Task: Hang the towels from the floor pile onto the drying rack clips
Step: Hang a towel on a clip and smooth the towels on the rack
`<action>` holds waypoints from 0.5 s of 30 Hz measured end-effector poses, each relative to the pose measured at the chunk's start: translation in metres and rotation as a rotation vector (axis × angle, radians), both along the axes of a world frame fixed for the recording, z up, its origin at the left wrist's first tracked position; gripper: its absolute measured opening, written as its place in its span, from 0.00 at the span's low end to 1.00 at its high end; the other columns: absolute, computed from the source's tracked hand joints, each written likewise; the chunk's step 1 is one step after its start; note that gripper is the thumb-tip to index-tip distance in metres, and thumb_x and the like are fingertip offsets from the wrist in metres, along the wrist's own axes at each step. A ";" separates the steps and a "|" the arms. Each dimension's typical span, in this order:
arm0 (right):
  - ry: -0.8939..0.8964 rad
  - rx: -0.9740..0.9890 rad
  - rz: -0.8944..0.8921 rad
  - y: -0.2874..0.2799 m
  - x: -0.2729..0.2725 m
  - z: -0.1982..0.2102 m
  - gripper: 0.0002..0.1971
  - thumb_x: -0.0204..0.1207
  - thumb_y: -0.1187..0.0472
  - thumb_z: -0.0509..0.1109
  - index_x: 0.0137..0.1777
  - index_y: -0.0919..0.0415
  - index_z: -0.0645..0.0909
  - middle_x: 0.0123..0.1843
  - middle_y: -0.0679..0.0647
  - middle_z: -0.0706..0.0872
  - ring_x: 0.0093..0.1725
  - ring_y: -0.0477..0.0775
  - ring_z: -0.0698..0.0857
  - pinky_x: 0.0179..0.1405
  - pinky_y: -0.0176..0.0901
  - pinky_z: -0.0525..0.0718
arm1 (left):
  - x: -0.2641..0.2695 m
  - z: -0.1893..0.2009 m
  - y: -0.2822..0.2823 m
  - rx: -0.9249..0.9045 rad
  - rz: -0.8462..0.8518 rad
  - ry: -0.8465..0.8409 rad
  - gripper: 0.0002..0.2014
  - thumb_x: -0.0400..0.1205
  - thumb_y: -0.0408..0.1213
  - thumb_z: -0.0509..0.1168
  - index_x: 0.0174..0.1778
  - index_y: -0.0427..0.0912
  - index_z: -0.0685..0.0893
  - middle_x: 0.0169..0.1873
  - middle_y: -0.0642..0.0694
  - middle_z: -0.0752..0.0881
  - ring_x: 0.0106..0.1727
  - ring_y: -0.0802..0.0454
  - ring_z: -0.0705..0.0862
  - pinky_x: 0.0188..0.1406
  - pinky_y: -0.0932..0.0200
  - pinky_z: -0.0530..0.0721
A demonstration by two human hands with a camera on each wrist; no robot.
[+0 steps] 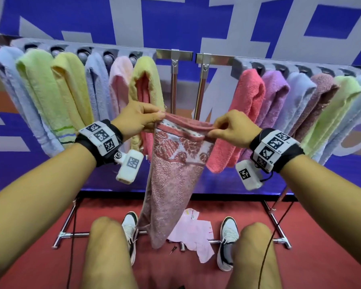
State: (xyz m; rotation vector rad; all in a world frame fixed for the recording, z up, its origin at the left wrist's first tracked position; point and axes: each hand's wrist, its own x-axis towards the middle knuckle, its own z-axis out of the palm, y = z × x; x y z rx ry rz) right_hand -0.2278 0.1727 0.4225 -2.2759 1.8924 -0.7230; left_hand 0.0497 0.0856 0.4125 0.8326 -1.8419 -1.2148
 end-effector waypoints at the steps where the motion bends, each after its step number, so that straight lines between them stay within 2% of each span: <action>1: -0.060 -0.076 -0.013 -0.002 0.000 0.003 0.06 0.72 0.55 0.79 0.38 0.55 0.90 0.31 0.49 0.87 0.29 0.40 0.80 0.33 0.36 0.75 | 0.000 0.000 -0.001 -0.014 0.034 0.011 0.07 0.84 0.30 0.67 0.47 0.41 0.90 0.30 0.50 0.90 0.29 0.58 0.85 0.35 0.63 0.86; 3: -0.196 -0.253 -0.026 -0.005 0.003 0.012 0.04 0.72 0.57 0.80 0.39 0.53 0.88 0.33 0.47 0.87 0.32 0.38 0.81 0.35 0.29 0.76 | -0.002 0.005 -0.003 -0.049 0.107 0.087 0.06 0.86 0.30 0.65 0.48 0.40 0.88 0.27 0.54 0.89 0.27 0.63 0.84 0.32 0.66 0.85; 5: -0.305 -0.384 -0.029 -0.009 0.008 0.020 0.03 0.71 0.59 0.79 0.39 0.54 0.88 0.33 0.47 0.87 0.33 0.37 0.81 0.36 0.28 0.76 | -0.004 0.015 -0.005 -0.109 0.142 0.142 0.07 0.86 0.30 0.65 0.47 0.42 0.88 0.28 0.56 0.88 0.28 0.64 0.84 0.33 0.67 0.85; 7: -0.321 -0.312 -0.012 -0.016 0.012 0.023 0.06 0.71 0.59 0.80 0.36 0.58 0.87 0.32 0.51 0.88 0.32 0.43 0.82 0.35 0.36 0.81 | -0.008 0.019 -0.006 -0.145 0.110 0.108 0.07 0.85 0.30 0.66 0.46 0.42 0.89 0.30 0.51 0.86 0.30 0.60 0.81 0.33 0.67 0.84; 9: -0.175 -0.103 -0.033 -0.020 0.010 0.018 0.11 0.71 0.55 0.80 0.34 0.60 0.86 0.29 0.54 0.86 0.29 0.47 0.80 0.33 0.43 0.79 | -0.010 0.014 -0.005 -0.126 0.065 0.001 0.08 0.84 0.29 0.68 0.43 0.44 0.90 0.34 0.42 0.84 0.32 0.55 0.80 0.36 0.64 0.84; 10: -0.137 -0.067 -0.060 -0.021 0.007 0.015 0.12 0.71 0.54 0.80 0.32 0.59 0.86 0.29 0.54 0.86 0.29 0.48 0.79 0.32 0.45 0.79 | -0.010 0.010 -0.006 -0.119 0.083 -0.029 0.09 0.84 0.30 0.68 0.42 0.45 0.90 0.34 0.42 0.85 0.33 0.54 0.81 0.37 0.62 0.84; 11: -0.165 -0.097 -0.086 -0.022 0.003 0.014 0.12 0.71 0.53 0.80 0.31 0.57 0.85 0.29 0.54 0.86 0.29 0.48 0.79 0.32 0.46 0.79 | -0.010 0.006 -0.007 -0.129 0.130 -0.021 0.08 0.84 0.30 0.68 0.42 0.44 0.90 0.34 0.42 0.86 0.33 0.54 0.83 0.39 0.60 0.86; 13: -0.295 -0.288 -0.115 -0.021 0.000 0.013 0.12 0.70 0.57 0.80 0.30 0.55 0.81 0.28 0.50 0.83 0.28 0.45 0.77 0.30 0.48 0.79 | -0.011 0.005 -0.007 -0.203 0.228 0.076 0.06 0.84 0.34 0.69 0.43 0.38 0.90 0.37 0.39 0.88 0.38 0.51 0.85 0.45 0.52 0.86; 15: -0.429 -0.468 -0.102 -0.020 0.006 0.017 0.09 0.69 0.64 0.78 0.38 0.58 0.79 0.32 0.48 0.80 0.30 0.39 0.76 0.30 0.43 0.80 | -0.018 0.013 -0.006 -0.293 0.289 0.141 0.09 0.83 0.38 0.68 0.45 0.35 0.89 0.39 0.36 0.90 0.40 0.49 0.86 0.46 0.50 0.85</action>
